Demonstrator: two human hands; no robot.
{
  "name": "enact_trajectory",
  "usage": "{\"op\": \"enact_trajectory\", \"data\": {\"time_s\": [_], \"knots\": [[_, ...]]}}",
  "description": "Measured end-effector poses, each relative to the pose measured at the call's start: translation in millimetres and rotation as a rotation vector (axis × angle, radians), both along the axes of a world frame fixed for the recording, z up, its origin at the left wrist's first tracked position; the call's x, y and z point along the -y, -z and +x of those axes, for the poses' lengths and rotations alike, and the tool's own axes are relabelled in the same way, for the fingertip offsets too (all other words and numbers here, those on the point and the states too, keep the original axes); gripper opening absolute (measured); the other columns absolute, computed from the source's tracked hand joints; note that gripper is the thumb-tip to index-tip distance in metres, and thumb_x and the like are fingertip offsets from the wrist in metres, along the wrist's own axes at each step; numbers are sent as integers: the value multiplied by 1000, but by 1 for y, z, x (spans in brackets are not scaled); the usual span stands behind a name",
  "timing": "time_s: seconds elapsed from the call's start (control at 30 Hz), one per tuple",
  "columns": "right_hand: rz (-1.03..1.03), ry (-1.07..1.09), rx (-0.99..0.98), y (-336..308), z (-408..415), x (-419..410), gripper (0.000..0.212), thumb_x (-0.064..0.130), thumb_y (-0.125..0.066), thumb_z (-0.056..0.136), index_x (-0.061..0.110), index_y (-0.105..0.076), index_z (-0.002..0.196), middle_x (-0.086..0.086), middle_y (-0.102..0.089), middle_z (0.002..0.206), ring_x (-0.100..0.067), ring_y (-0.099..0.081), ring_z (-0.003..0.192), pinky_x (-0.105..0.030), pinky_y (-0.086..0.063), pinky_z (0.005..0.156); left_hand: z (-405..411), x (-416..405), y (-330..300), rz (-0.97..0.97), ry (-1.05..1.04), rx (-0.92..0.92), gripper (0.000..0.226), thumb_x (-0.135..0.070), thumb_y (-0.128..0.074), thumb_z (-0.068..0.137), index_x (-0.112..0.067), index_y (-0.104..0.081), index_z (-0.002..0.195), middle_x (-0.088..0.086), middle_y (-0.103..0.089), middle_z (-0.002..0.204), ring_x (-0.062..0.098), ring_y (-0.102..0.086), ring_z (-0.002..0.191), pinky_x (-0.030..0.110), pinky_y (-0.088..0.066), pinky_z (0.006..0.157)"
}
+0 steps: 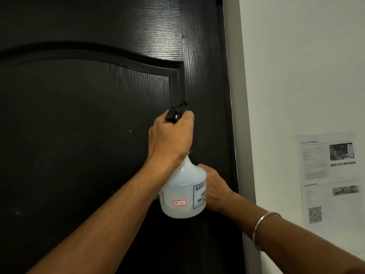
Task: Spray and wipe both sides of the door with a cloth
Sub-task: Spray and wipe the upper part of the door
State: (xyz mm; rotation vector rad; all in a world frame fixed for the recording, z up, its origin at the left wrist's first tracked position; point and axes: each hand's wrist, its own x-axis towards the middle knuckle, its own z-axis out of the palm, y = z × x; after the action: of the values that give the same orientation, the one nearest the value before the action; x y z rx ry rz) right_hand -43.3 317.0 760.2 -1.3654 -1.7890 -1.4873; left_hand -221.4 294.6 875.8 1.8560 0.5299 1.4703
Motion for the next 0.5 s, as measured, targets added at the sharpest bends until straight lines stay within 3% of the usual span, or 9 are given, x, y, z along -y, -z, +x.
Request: {"op": "enact_trajectory", "data": {"time_s": [0.03,0.07,0.2,0.3,0.43,0.5], "knots": [[43,-38,-59,-11,-6,1,42,18,-82,71,9,-52,99,-9,-67,78,-18,-64,61,-28,-59,56,-3,1,-4,7,-3,4,34,-38,-60,90,-7,-73,86,15,-76,88,23,-65,69,56,-62,80],[64,-50,-98,-18,-7,6,46,15,-86,74,13,-49,102,-7,-65,79,-18,-61,60,-31,-57,52,-5,2,-7,16,-5,-4,35,-38,-59,88,-6,-73,85,16,-76,88,24,-65,69,56,-61,80],[52,92,9,-27,17,11,34,29,-74,92,20,-57,121,-11,-59,111,-24,-59,82,-40,-54,60,-9,2,-2,14,-24,-91,33,-37,-58,89,-9,-74,83,15,-76,87,27,-69,74,56,-62,82],[148,176,-59,-72,27,22,28,27,-75,91,19,-64,116,-10,-58,116,-24,-63,87,-35,-54,58,-11,-1,2,34,-41,-127,30,-39,-58,89,-14,-74,84,11,-75,83,28,-71,77,56,-63,80],[313,295,-52,-157,42,32,17,24,-67,96,21,-62,112,-7,-59,115,-28,-63,87,-32,-41,53,-12,-15,8,-22,-48,-118,29,-39,-59,87,-14,-72,85,15,-76,87,31,-70,76,60,-62,82],[375,294,-88,-195,43,33,17,24,-65,97,21,-61,114,-6,-61,115,-29,-62,89,-34,-45,57,-11,-21,15,-41,-28,-119,21,-35,-60,92,-16,-70,91,16,-76,94,26,-67,74,57,-62,84]]}}
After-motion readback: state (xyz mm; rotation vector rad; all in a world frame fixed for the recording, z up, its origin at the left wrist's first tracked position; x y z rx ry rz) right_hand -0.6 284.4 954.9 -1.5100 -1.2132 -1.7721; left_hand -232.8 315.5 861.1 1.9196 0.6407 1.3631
